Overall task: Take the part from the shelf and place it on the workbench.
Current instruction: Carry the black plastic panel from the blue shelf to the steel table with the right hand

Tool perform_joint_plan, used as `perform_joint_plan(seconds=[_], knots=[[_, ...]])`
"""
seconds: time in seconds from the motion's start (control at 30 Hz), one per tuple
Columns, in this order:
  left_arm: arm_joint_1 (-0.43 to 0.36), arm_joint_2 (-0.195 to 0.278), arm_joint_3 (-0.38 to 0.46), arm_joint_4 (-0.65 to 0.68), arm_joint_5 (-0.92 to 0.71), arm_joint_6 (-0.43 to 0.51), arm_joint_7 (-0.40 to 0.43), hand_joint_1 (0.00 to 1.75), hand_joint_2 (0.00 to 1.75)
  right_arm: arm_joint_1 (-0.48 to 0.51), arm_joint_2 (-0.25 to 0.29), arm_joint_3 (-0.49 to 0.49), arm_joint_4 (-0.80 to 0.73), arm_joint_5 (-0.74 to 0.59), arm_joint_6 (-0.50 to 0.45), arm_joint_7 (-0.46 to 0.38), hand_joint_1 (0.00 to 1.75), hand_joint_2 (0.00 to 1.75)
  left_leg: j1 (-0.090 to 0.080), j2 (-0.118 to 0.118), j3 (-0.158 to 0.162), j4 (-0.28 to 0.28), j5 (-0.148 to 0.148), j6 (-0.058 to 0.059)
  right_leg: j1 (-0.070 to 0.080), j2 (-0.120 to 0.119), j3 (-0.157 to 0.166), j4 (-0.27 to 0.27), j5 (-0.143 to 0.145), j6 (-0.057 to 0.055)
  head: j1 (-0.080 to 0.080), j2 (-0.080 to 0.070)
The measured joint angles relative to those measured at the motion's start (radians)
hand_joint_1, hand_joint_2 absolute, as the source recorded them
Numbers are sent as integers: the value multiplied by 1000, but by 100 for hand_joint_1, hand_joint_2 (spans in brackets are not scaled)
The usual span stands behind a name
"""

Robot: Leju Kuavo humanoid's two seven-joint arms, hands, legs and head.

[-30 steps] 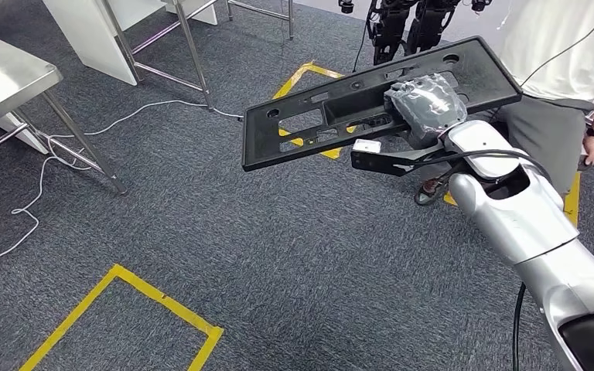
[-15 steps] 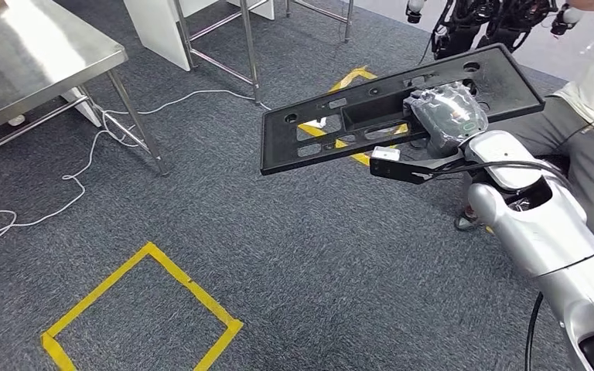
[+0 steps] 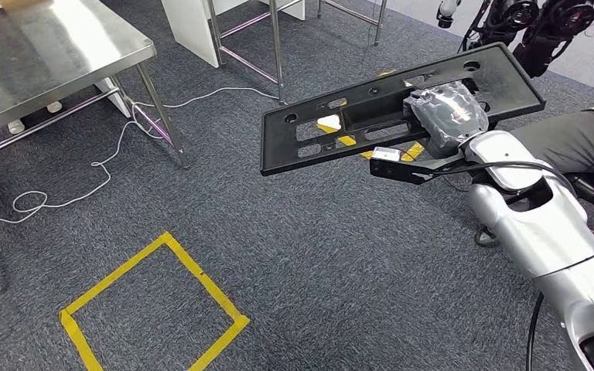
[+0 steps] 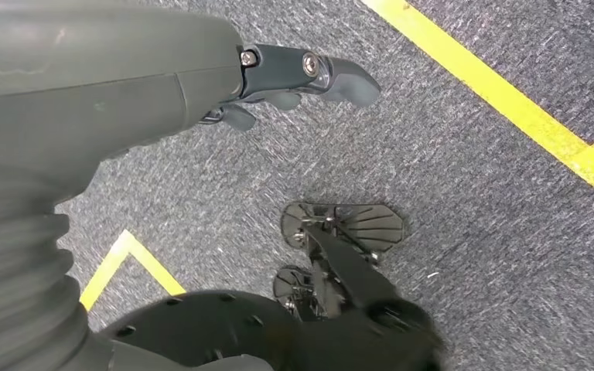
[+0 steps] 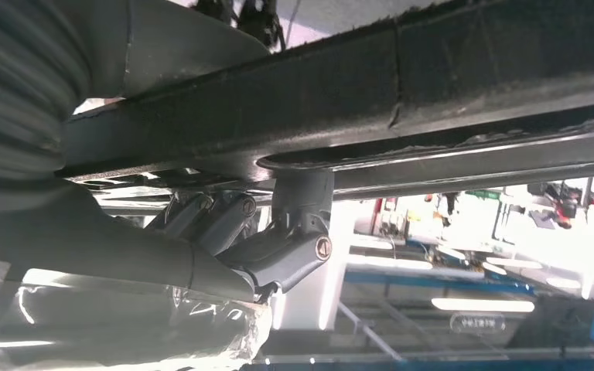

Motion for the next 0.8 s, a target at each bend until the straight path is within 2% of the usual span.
perform_joint_plan(seconds=[0.03, 0.07, 0.13, 0.17, 0.2, 0.23, 0.3, 0.33, 0.37, 0.4, 0.43, 0.47, 0.5, 0.53, 0.57, 0.63, 0.67, 0.73, 0.8], knots=[[-1, 1, 0, 0, -1, 0, 0, 0, 175, -1, -3, -2, -2, 0, 0, 0, 175, 175, -8, 14, 23, -42, 9, 10, 3, -7, 2, -1, -2, 1, 0, 0], [-2, 2, 0, -1, -2, 0, 0, 0, 175, 0, -5, -3, -4, 0, 0, 0, 175, 175, -14, 23, 32, -62, 9, 17, 4, -15, 3, -2, -4, 4, 0, 0], [-3, 1, 0, -1, -3, 0, 0, 0, 175, 2, -8, -4, -7, -1, 0, 1, 175, 175, -14, 5, 37, -73, 12, 22, 8, -31, 7, -6, -8, 11, 0, 0], [-3, 1, 0, -1, -3, 0, 0, 0, 175, 3, -9, -6, -9, -1, 0, 1, 175, 175, -10, -4, 45, -83, 17, 24, 9, -27, 7, -2, -12, 14, 1, 0], [-3, 0, 0, -1, -3, 0, 0, 0, 175, 3, -12, -8, -11, -1, 0, 1, 175, 175, -6, -13, 53, -94, 23, 27, 10, -11, 0, 18, -23, 16, 0, 0], [-4, -1, 0, -1, -4, 0, 0, 0, 175, 2, -16, -10, -14, -2, 0, 1, 175, 175, -1, -22, 61, -103, 28, 29, 9, 9, -17, 57, -41, 16, 2, 0], [-7, -2, 0, -1, -4, 2, 1, 0, 175, 7, -31, -11, -16, -4, 0, 1, 175, 175, 2, -45, 65, -106, 30, 31, -1, 48, -81, 185, -88, 16, 4, 0], [-8, -3, 0, -1, -4, 2, 2, 0, 175, 13, -37, -11, -17, -4, 0, 1, 175, 175, 4, -58, 65, -106, 30, 31, -5, 54, -113, 241, -104, 20, 6, 0], [-7, -3, 0, -1, -4, 3, 3, 0, 175, 18, -42, -11, -17, -5, 1, 1, 175, 175, 6, -71, 65, -106, 30, 30, -9, 56, -134, 270, -106, 28, 6, 0], [-5, -4, 0, -1, -4, 3, 4, 0, 175, 22, -45, -11, -17, -5, 2, 0, 175, 175, 8, -83, 65, -105, 30, 29, -14, 57, -135, 260, -92, 40, 7, 0], [-4, -5, 0, 0, -4, 4, 6, 0, 175, 24, -46, -12, -17, -5, 3, 0, 175, 175, 10, -94, 66, -103, 28, 25, -20, 60, -117, 211, -64, 54, 7, 0], [-4, -6, 0, 0, -4, 5, 7, 0, 175, 24, -47, -14, -17, -6, 5, -1, 175, 175, 12, -105, 65, -99, 26, 20, -27, 72, -87, 139, -31, 68, 8, 0], [-4, -6, 0, 0, -4, 6, 7, 0, 175, 22, -47, -15, -17, -7, 8, -2, 175, 175, 12, -116, 61, -93, 23, 13, -33, 88, -55, 73, -4, 76, 10, 0], [-4, -6, 0, 0, -4, 6, 7, 0, 175, 20, -48, -16, -18, -8, 12, -3, 175, 175, 12, -125, 56, -86, 20, 5, -36, 100, -34, 25, 13, 76, 11, 0], [-4, -6, 0, 0, -4, 6, 7, 0, 175, 18, -49, -16, -18, -8, 15, -5, 175, 175, 11, -134, 51, -82, 18, -1, -36, 108, -23, 2, 20, 70, 11, 0], [-1, -6, 0, 0, -5, 7, 7, 0, 175, 17, -49, -17, -20, -8, 18, -6, 175, 175, 13, -148, 42, -79, 20, -10, -34, 97, -22, 0, 20, 49, 11, 0], [0, -6, 0, 0, -5, 7, 8, 0, 175, 17, -49, -17, -20, -8, 18, -6, 175, 175, 14, -145, 39, -75, 17, -14, -35, 89, -21, -1, 20, 42, 11, 0], [1, -5, 0, 0, -8, 9, 11, 0, 175, 14, -49, -19, -22, -8, 18, -6, 175, 175, 16, -107, 16, -25, -15, -24, -38, 72, -16, -3, 20, 26, 5, 0], [0, -6, 0, 0, -10, 10, 15, 0, 175, 10, -49, -21, -23, -10, 19, -6, 175, 175, 20, -60, -44, 97, -74, -34, -34, 56, -12, -3, 17, 14, -1, 0]])
